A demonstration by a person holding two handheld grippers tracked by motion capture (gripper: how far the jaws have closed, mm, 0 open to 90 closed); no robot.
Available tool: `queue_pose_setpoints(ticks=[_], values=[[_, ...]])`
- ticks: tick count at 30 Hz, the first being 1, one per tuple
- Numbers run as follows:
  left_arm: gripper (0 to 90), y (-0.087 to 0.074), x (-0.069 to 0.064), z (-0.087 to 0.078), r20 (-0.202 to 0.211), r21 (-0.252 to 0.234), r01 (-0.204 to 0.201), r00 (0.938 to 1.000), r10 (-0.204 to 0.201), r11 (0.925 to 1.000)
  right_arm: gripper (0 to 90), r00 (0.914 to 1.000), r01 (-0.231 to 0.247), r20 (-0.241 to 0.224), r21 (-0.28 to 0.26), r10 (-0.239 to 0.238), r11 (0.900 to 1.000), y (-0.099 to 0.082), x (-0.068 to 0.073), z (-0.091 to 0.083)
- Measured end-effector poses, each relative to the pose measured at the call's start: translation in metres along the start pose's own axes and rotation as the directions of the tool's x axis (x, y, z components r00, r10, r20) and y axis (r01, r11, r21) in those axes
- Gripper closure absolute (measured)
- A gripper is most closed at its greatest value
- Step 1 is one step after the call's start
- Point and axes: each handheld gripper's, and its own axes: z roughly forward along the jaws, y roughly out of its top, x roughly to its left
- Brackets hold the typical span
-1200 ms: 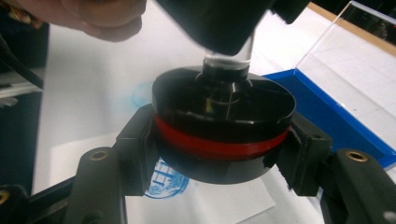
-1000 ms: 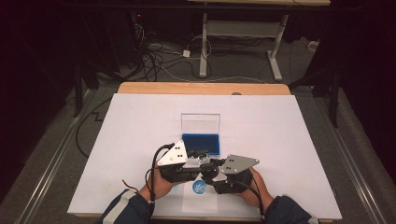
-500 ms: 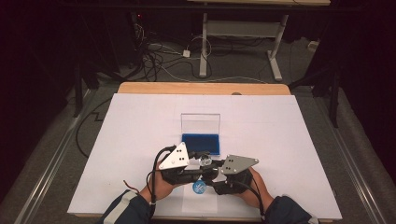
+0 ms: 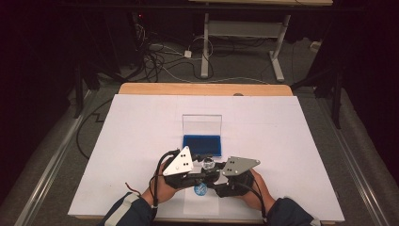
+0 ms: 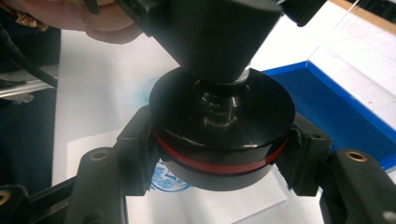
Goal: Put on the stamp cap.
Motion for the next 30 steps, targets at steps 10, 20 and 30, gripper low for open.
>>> queue_pose_setpoints(ticks=[10, 20, 30], values=[[54.7, 0.0005, -0.0038, 0.0014, -0.006, 0.017, -0.028, 0.9996, 0.028, 0.9995, 39.1, 1.0, -0.003, -0.004, 0.012, 0.003, 0.9999, -0.0014, 0.0014, 0.0016], [54.7, 0.0, -0.0053, 0.0017, -0.008, 0.025, -0.045, 0.9989, 0.046, 0.9987, 39.1, 0.9999, -0.008, -0.013, 0.015, 0.008, 0.9999, -0.0022, 0.0007, 0.0024], [54.7, -0.0018, -0.0001, 0.0024, -0.01, 0.012, -0.01, 0.9999, 0.01, 0.9999, 38.8, 1.0, -0.004, 0.006, 0.014, 0.004, 0.9999, -0.0019, -0.0003, 0.0027]])
